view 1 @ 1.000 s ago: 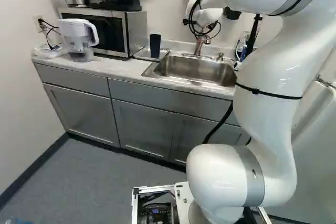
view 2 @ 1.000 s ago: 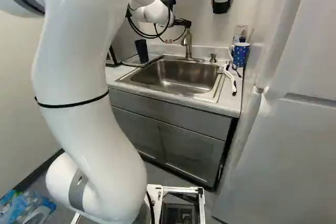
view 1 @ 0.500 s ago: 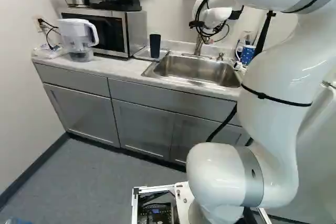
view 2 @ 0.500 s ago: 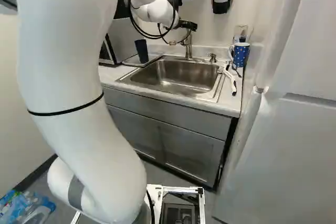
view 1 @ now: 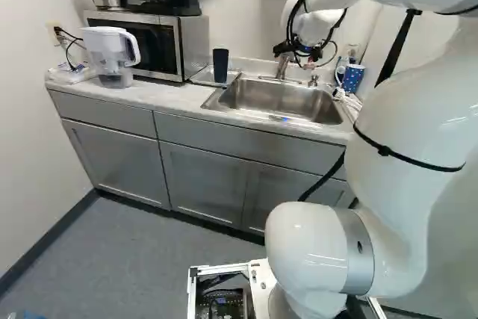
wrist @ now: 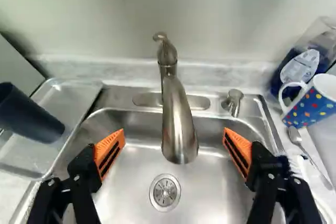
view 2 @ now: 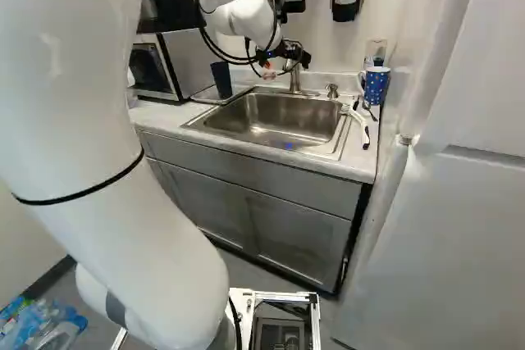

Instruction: Rinse the cup and place it in the tray

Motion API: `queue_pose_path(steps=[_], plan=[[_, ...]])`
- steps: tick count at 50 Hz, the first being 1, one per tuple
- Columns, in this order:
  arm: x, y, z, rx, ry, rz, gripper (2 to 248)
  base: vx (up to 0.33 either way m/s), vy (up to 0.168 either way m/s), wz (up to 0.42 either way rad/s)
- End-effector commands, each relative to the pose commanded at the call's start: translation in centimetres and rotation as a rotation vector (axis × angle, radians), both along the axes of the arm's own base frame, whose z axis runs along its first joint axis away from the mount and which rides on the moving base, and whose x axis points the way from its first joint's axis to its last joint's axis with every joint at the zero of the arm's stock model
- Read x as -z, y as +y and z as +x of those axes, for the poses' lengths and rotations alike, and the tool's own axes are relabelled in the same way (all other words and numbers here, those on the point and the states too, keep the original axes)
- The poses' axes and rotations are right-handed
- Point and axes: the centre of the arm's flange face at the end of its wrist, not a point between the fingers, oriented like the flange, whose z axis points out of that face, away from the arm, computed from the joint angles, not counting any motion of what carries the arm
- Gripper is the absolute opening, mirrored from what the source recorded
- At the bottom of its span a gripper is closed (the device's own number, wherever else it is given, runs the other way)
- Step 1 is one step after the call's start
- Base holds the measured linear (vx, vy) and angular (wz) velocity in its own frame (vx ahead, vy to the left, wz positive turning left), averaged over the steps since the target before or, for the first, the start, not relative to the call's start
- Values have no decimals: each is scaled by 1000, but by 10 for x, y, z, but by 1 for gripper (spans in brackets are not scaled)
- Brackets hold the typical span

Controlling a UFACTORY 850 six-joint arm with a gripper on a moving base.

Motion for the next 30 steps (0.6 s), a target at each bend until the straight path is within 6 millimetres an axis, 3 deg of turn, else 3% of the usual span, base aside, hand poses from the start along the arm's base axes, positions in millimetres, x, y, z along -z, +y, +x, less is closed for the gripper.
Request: queue_pose_path(steps=[14,30], plan=[[10,-3,-32,-10,157,-11,247,0,0,0],[20,-2,-44,-26,329,-3,247,0,0,0]])
